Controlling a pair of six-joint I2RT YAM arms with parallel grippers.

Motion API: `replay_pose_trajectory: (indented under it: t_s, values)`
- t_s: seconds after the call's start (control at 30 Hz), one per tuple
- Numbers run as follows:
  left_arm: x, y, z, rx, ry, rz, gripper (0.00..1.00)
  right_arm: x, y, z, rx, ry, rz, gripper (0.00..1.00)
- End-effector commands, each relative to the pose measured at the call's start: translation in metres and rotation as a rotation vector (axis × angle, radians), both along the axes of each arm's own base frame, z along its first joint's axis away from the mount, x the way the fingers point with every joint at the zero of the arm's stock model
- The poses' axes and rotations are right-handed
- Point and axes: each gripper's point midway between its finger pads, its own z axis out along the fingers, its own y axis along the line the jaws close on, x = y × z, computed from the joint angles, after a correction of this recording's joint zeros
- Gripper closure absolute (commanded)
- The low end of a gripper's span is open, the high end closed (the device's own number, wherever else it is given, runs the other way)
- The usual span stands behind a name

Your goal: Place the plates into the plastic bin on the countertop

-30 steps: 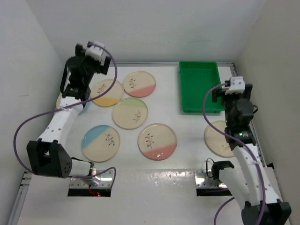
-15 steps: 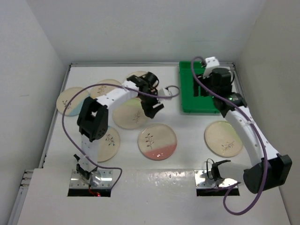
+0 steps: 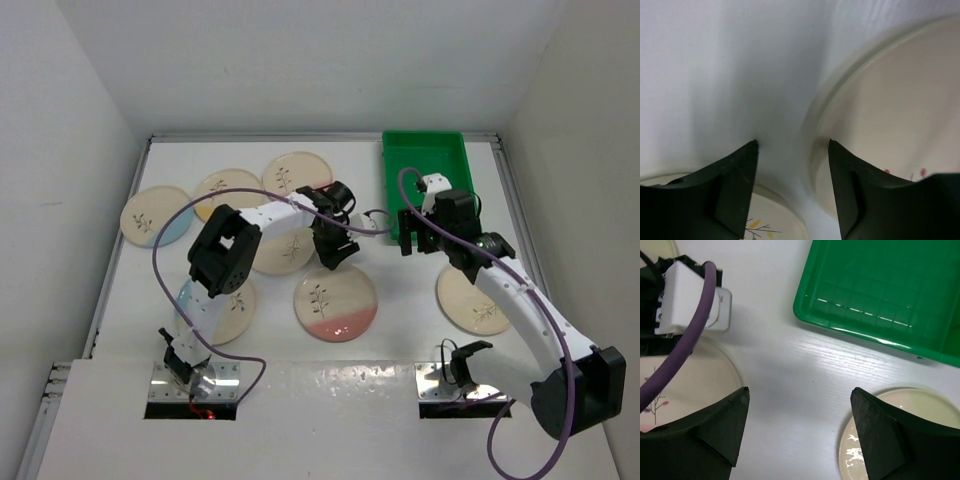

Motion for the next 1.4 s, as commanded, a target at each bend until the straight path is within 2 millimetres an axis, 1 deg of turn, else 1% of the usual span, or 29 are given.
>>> replay_pose_trajectory:
  t_s: [0.0, 0.1, 0.2, 0.23, 0.27, 0.3, 0.33, 0.37, 0.43, 0.47, 0.53, 0.57, 0.63, 0.73, 0.83, 0.9, 0.93, 0.97, 1.03, 1.07, 1.1, 1.13, 1.17, 1.2, 1.23, 1.27, 1.3, 1.33, 1.37]
  values:
    - [0.003, 0.015, -0.028, 0.071, -0.005, 0.053, 0.39, -0.008, 0.011, 0.0, 0.076, -0.007, 0.015, 0.19]
    - [-0.011, 0.008, -0.032, 0.026, 0.068, 0.051, 0.56, -0.014, 0.019, -0.006, 0.11, 0.027, 0.045, 0.19]
    - [-0.024, 0.001, -0.026, -0.03, 0.12, 0.029, 0.89, -0.023, 0.031, -0.019, 0.179, 0.091, 0.09, 0.16]
    - [-0.029, -0.001, -0.02, -0.046, 0.141, 0.034, 1.0, -0.031, 0.046, -0.027, 0.265, 0.148, 0.165, 0.14]
    - [-0.026, 0.0, -0.015, -0.062, 0.141, 0.04, 1.0, -0.033, 0.05, -0.03, 0.295, 0.171, 0.179, 0.14]
    - [-0.023, -0.004, 0.001, -0.105, 0.137, 0.039, 1.0, -0.035, 0.054, -0.044, 0.318, 0.232, 0.187, 0.13]
    - [-0.02, -0.001, 0.002, -0.117, 0.145, 0.049, 1.0, -0.041, 0.063, -0.051, 0.351, 0.281, 0.228, 0.13]
    - [-0.007, -0.005, 0.028, -0.17, 0.101, 0.053, 1.0, -0.047, 0.069, -0.056, 0.372, 0.315, 0.252, 0.13]
    - [0.012, -0.002, 0.058, -0.235, 0.05, 0.075, 1.0, -0.05, 0.076, -0.067, 0.389, 0.351, 0.283, 0.13]
    - [0.018, -0.006, 0.086, -0.276, -0.013, 0.055, 1.0, -0.056, 0.079, -0.077, 0.407, 0.386, 0.296, 0.13]
    - [0.023, -0.003, 0.103, -0.298, -0.067, 0.029, 1.0, -0.054, 0.082, -0.089, 0.438, 0.387, 0.294, 0.13]
    - [0.022, -0.003, 0.11, -0.306, -0.079, 0.027, 1.0, -0.063, 0.084, -0.097, 0.463, 0.419, 0.304, 0.13]
    - [0.02, -0.005, 0.116, -0.327, -0.075, 0.017, 1.0, -0.055, 0.088, -0.104, 0.496, 0.411, 0.298, 0.13]
    - [0.013, -0.005, 0.11, -0.334, -0.043, 0.009, 1.0, -0.048, 0.096, -0.112, 0.558, 0.419, 0.298, 0.13]
    - [0.009, -0.008, 0.112, -0.355, -0.026, -0.003, 1.0, -0.043, 0.109, -0.12, 0.633, 0.438, 0.305, 0.19]
    - [0.017, -0.008, 0.114, -0.369, -0.044, 0.011, 1.0, -0.049, 0.116, -0.125, 0.669, 0.479, 0.33, 0.31]
    - [0.016, -0.008, 0.11, -0.365, -0.031, 0.021, 1.0, -0.047, 0.12, -0.126, 0.691, 0.479, 0.332, 0.41]
    - [0.019, -0.01, 0.112, -0.372, -0.042, 0.019, 1.0, -0.051, 0.123, -0.129, 0.709, 0.503, 0.339, 0.59]
    - [0.026, -0.005, 0.109, -0.38, -0.03, 0.052, 1.0, -0.052, 0.127, -0.126, 0.736, 0.507, 0.357, 0.77]
    - [0.026, -0.005, 0.109, -0.38, -0.03, 0.053, 1.0, -0.051, 0.127, -0.121, 0.742, 0.493, 0.361, 0.93]
    - [0.03, -0.003, 0.11, -0.385, -0.04, 0.06, 1.0, -0.051, 0.126, -0.119, 0.744, 0.492, 0.353, 0.98]
    - [0.03, -0.003, 0.11, -0.385, -0.034, 0.068, 1.0, -0.051, 0.125, -0.116, 0.747, 0.491, 0.35, 1.0]
    - [0.037, 0.004, 0.109, -0.369, -0.049, 0.09, 1.0, -0.042, 0.125, -0.1, 0.747, 0.441, 0.359, 1.0]
    - [0.041, 0.004, 0.113, -0.37, -0.068, 0.093, 1.0, -0.039, 0.124, -0.094, 0.739, 0.419, 0.371, 1.0]
    - [0.051, 0.011, 0.117, -0.37, -0.084, 0.123, 1.0, -0.046, 0.12, -0.095, 0.724, 0.463, 0.353, 1.0]
    - [0.061, 0.015, 0.123, -0.361, -0.119, 0.143, 0.95, -0.035, 0.121, -0.077, 0.708, 0.409, 0.38, 1.0]
    - [0.071, 0.018, 0.143, -0.369, -0.152, 0.155, 0.85, -0.027, 0.12, -0.062, 0.693, 0.395, 0.373, 1.0]
    - [0.084, 0.029, 0.156, -0.374, -0.174, 0.196, 0.73, -0.017, 0.119, -0.045, 0.679, 0.369, 0.37, 1.0]
    - [0.095, 0.036, 0.163, -0.365, -0.198, 0.222, 0.56, -0.011, 0.116, -0.035, 0.68, 0.363, 0.349, 1.0]
